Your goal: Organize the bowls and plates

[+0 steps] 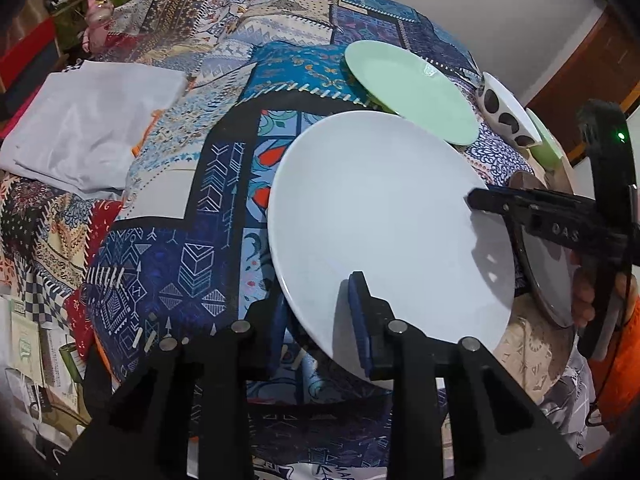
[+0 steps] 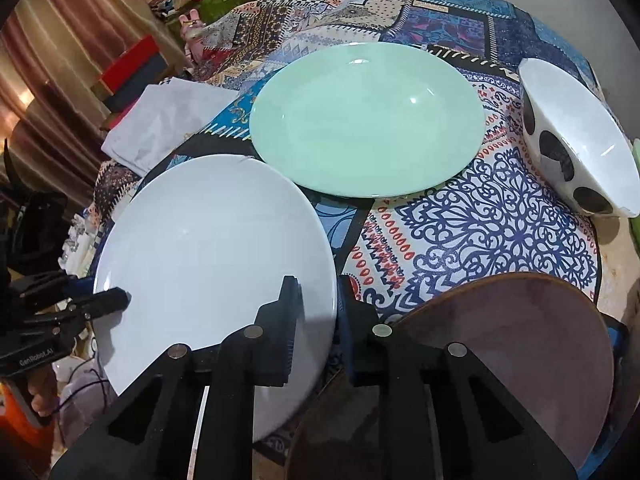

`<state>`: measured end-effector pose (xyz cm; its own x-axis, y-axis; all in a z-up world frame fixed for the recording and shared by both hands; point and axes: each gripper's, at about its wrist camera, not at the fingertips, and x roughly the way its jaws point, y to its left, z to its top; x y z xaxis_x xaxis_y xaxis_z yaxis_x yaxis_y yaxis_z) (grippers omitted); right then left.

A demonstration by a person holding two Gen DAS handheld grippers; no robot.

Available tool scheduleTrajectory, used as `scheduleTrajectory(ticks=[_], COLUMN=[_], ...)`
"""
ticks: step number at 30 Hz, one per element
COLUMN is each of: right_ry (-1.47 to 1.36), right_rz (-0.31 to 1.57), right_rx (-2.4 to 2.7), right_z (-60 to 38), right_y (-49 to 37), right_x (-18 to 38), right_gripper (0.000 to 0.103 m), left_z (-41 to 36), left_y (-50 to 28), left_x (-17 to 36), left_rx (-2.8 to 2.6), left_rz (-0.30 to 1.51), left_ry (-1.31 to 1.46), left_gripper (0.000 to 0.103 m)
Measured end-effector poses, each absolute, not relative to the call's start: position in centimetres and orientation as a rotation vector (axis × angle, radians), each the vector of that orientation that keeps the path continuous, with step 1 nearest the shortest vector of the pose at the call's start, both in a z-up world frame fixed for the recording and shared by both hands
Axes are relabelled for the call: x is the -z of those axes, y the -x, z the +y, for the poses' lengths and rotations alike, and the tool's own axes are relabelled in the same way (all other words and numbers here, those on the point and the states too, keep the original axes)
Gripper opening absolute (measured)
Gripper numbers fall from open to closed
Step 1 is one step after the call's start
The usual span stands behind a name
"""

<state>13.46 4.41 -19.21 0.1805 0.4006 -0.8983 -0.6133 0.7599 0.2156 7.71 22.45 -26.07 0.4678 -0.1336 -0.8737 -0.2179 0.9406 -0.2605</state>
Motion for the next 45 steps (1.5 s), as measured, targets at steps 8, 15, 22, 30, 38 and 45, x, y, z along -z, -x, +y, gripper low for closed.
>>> scheduleTrajectory(ticks=[8,15,22,30,38,45], right_ry=[0.297,0.208,0.158,0.134,0.115,0.091], right_rz=[1.180,1.180,1.178,1.127,1.093,1.077], right_rx=[-0.766,-0.755,-0.752,-0.753,-0.738,-0.711], right_z=[5.6,5.1,4.6,3.7,2.6,0.6], right_y=[-12.3,-12.7,-12.5,-12.2,-11.9,-11.4], right_x=[19.5,19.5,19.1,17.2,15.6,14.7], right_gripper=[0.027,0.022,0.021,0.021,0.021,0.021], left_z=[23.4,23.1,22.9,22.8,21.6,20.0], left_y=[-7.7,-7.9,-7.7,-7.5,-7.7,-8.1], left_x=[26.3,25.9,25.1,23.5,21.7,20.2], left_rx=[-0.039,-0.070,-0.089,-0.079,-0.062,-0.015], left_rz=[1.089,1.103,1.089,1.059,1.024,0.992], left_ry=[0.392,0.382,0.359,0.368,0.357,0.361], left_gripper=[0.031,0.031,0.031,0.030,0.030,0.030])
